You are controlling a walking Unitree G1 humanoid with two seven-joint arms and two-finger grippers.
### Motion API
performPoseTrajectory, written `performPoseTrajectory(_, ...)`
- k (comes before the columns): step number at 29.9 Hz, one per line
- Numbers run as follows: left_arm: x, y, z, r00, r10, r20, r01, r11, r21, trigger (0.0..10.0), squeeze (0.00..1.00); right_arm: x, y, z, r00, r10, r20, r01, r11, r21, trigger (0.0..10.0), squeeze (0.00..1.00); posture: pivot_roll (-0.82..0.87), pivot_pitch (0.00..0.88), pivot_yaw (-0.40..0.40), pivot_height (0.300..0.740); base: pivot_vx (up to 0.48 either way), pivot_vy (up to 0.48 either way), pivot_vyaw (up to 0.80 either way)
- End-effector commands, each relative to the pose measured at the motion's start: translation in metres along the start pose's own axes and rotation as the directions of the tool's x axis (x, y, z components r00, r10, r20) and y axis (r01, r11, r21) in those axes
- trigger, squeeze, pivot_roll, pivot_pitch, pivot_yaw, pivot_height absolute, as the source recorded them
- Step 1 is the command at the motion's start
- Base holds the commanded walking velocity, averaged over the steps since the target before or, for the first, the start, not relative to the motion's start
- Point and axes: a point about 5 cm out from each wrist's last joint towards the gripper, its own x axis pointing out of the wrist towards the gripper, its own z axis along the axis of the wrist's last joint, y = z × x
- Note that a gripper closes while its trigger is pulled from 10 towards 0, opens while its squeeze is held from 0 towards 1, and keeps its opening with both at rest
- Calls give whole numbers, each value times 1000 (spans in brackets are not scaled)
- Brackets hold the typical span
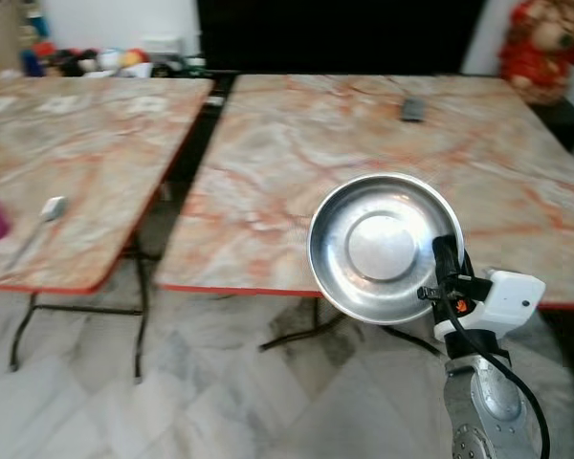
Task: Setting the table
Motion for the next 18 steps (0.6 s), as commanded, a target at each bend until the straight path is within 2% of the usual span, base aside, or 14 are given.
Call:
performPoseTrajectory(1, -2, 1, -9, 999, 2, -37, -2, 1000, -7, 10000, 0, 1, 4, 3, 1000, 4, 15, -4, 1000, 10, 10000, 0, -73, 129, 14, 740, 0, 0, -712)
performPoseTrajectory(2, -2, 1, -9, 999, 2, -36, -2, 1000, -7, 10000, 0, 1, 4, 3, 1000, 4, 16, -4, 1000, 11, 10000, 0, -73, 129, 14, 740, 0, 0, -712)
performPoseTrajectory(14, 1, -4, -4, 999, 8, -38, -8, 1000, -18, 10000, 0, 3, 7, 4, 999, 28, 20, -28, 1000, -7, 10000, 0, -74, 131, 9, 740, 0, 0, 0)
performPoseTrajectory(18, -3, -3, -15, 999, 15, -48, -16, 1000, -27, 10000, 0, 3, 13, 4, 996, 79, 27, -79, 996, -28, 10000, 0, -73, 132, 8, 740, 0, 0, 113)
